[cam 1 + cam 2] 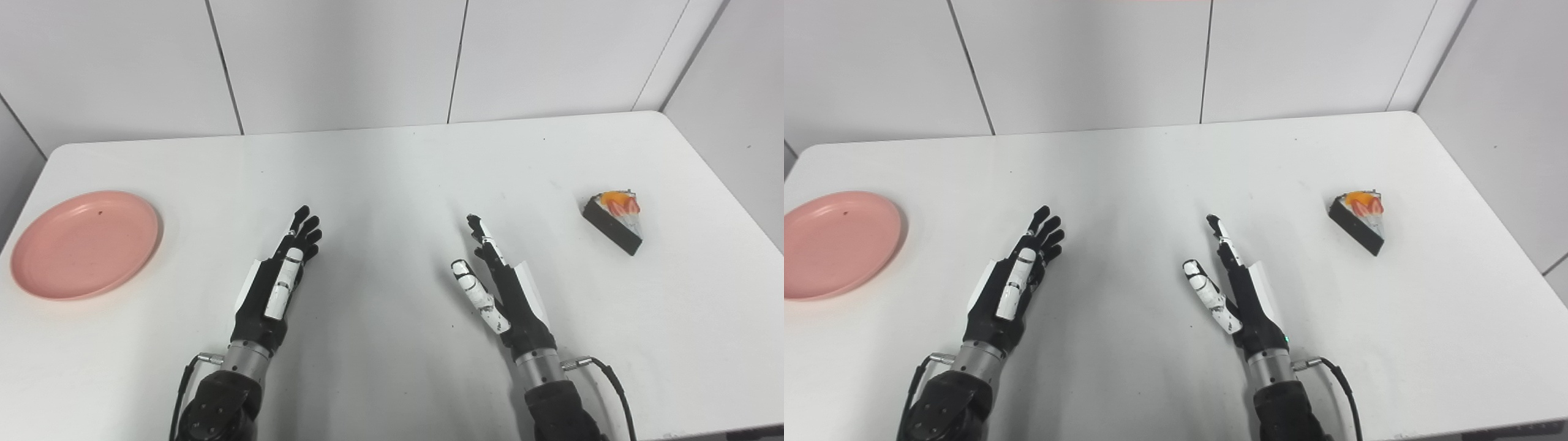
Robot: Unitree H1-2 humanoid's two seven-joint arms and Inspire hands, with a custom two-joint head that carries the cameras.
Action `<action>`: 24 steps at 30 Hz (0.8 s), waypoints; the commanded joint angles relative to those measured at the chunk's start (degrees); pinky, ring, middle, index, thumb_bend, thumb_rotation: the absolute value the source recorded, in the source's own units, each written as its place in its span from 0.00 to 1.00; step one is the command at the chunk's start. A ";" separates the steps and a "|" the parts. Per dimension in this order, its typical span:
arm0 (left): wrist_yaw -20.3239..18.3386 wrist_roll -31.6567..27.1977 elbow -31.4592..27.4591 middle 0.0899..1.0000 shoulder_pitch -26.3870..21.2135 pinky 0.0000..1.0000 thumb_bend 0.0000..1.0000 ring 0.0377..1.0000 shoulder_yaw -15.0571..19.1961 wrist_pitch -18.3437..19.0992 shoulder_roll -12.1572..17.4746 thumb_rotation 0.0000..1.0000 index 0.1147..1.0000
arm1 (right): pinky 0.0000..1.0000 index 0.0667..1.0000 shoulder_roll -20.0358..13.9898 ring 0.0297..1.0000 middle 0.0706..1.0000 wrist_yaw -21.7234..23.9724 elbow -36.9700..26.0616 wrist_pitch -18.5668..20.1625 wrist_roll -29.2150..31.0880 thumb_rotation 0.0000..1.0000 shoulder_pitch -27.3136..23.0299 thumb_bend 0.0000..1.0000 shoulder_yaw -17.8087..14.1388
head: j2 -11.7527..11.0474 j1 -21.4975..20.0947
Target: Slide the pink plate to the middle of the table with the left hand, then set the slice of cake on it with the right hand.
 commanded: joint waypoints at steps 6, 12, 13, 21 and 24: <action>-1.09 -0.12 0.69 0.97 1.33 0.96 0.41 0.95 -0.63 1.55 0.48 1.00 0.96 | 0.92 0.96 0.00 0.95 0.96 -0.07 -1.25 0.07 -0.07 1.00 0.01 0.24 0.18 | 0.26 0.06; -1.24 -0.21 0.63 0.97 1.31 0.96 0.41 0.95 -0.68 1.71 0.53 1.00 0.96 | 0.92 0.96 -0.12 0.95 0.96 -0.01 -1.38 0.28 -0.50 1.00 0.01 0.23 0.25 | 0.26 0.06; -1.33 -0.38 0.61 0.97 1.31 0.97 0.41 0.96 -0.65 1.82 0.52 1.00 0.97 | 0.91 0.96 -0.15 0.95 0.96 0.00 -1.40 0.32 -0.63 1.00 0.01 0.23 0.27 | 0.26 0.06; -1.16 -0.14 0.28 0.97 1.42 0.96 0.41 0.95 -0.71 2.07 0.48 1.00 0.97 | 0.92 0.96 0.01 0.95 0.96 -0.05 -1.33 -0.06 -0.05 1.00 0.15 0.25 0.14 | 0.25 0.16; -1.17 -0.13 0.64 0.97 1.31 0.97 0.42 0.96 -0.76 1.87 0.39 1.00 0.97 | 0.91 0.96 -0.14 0.95 0.96 -0.10 -0.96 -0.33 -0.04 1.00 0.02 0.24 0.11 | -0.07 0.93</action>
